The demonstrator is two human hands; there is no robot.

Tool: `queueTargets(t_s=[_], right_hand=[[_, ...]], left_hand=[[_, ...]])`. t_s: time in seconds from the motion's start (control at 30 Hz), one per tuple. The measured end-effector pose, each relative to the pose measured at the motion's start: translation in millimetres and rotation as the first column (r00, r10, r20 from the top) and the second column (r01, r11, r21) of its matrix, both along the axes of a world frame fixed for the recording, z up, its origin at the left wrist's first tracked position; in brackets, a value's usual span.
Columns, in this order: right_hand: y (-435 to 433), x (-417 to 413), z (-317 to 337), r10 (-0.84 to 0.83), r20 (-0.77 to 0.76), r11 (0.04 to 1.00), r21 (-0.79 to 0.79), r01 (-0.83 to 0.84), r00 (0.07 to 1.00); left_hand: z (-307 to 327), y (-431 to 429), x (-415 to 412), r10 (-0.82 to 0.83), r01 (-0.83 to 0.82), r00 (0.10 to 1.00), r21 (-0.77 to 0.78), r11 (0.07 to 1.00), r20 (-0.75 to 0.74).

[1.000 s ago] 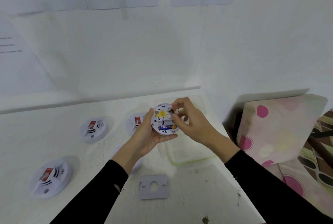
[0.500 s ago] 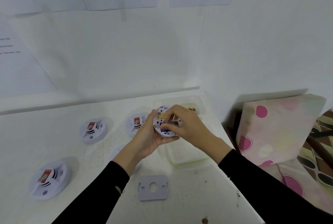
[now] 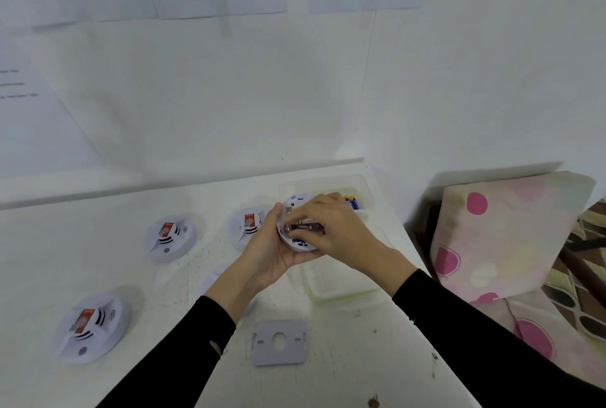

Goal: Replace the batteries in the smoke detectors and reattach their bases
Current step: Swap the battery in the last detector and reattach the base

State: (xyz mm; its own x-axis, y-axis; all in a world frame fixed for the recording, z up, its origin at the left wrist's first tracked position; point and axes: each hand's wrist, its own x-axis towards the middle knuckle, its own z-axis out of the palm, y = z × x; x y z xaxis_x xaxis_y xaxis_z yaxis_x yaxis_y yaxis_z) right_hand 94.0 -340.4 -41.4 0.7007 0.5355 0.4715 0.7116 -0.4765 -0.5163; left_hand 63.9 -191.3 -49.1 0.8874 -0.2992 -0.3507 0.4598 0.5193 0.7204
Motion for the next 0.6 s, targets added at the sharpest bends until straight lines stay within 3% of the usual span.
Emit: queueTargets(t_s=[0.13,0.23,0.37,0.5,0.6], right_hand=[[-7.5,3.6,-4.2,-0.067,0.097,0.997,0.029,0.065,0.993],[-11.1,4.9,-6.1,-0.102,0.079,0.992,0.078,0.096,0.992],[-19.8,1.0,-5.2,-0.118,-0.207,0.946,0.275,0.174,0.971],[-31.1,-3.5,-7.4,0.059,-0.568,0.877,0.422,0.229,0.821],[-32.4,-6.6,-10.4,0.163,-0.63,0.847,0.484,0.219,0.759]], left_hand=[[-0.8,4.6,1.1,0.019,-0.02,1.0,-0.059,0.998,-0.017],[0.7,6.4,-1.0,0.012,-0.01,0.999,-0.074,0.997,0.029],[-1.1,11.9,-4.1,0.028,-0.021,0.995,-0.077,0.997,0.099],[-3.0,19.0,-4.8,0.001,0.007,0.989,-0.056,0.998,0.145],[-3.6,17.8,-5.5,0.009,-0.002,0.989,-0.042,0.999,0.15]])
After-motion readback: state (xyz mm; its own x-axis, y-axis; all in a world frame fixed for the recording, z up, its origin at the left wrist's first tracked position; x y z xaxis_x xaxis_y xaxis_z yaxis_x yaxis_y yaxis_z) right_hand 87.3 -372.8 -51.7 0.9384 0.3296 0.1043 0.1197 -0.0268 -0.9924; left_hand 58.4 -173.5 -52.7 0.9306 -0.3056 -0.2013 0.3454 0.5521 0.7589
